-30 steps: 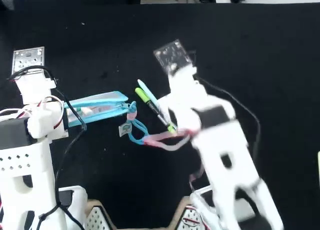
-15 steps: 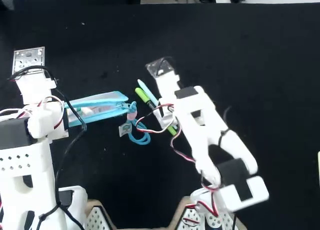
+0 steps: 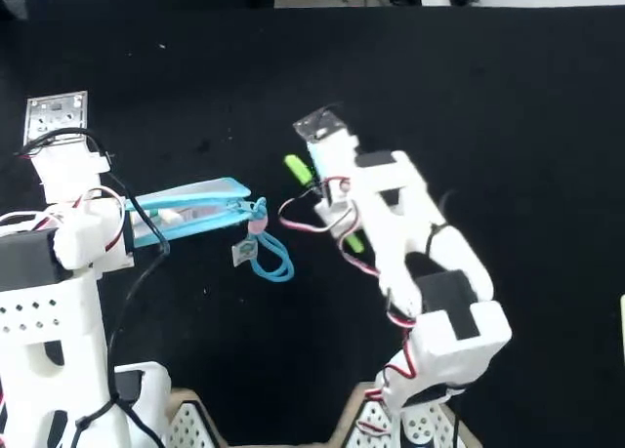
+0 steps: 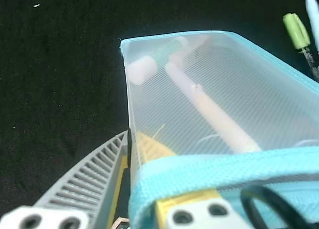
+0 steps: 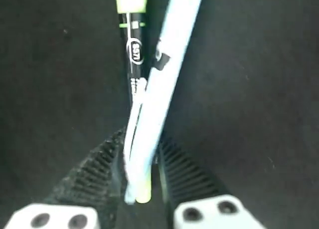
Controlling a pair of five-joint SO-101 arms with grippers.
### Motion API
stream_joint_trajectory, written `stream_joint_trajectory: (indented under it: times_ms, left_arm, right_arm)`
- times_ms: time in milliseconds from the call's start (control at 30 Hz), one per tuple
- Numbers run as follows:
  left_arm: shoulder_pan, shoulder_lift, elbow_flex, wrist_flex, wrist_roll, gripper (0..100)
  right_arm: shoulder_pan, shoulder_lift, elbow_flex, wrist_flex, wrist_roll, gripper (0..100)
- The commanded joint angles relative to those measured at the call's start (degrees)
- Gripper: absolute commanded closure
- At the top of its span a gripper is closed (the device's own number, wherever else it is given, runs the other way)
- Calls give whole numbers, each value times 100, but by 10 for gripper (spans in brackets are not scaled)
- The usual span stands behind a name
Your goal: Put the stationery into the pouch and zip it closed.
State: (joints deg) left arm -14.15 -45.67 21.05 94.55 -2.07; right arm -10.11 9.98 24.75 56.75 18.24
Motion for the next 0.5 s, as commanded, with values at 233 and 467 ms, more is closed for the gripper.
stream_joint_trajectory:
  times_ms: [233,467]
  left_arm:
    - [48,35,57,35,-9,970]
    - [40,35,57,35,-9,970]
  right_arm:
    - [1793,-980,453,958,932,987]
    - [2180,-901,453,1820,1934,873]
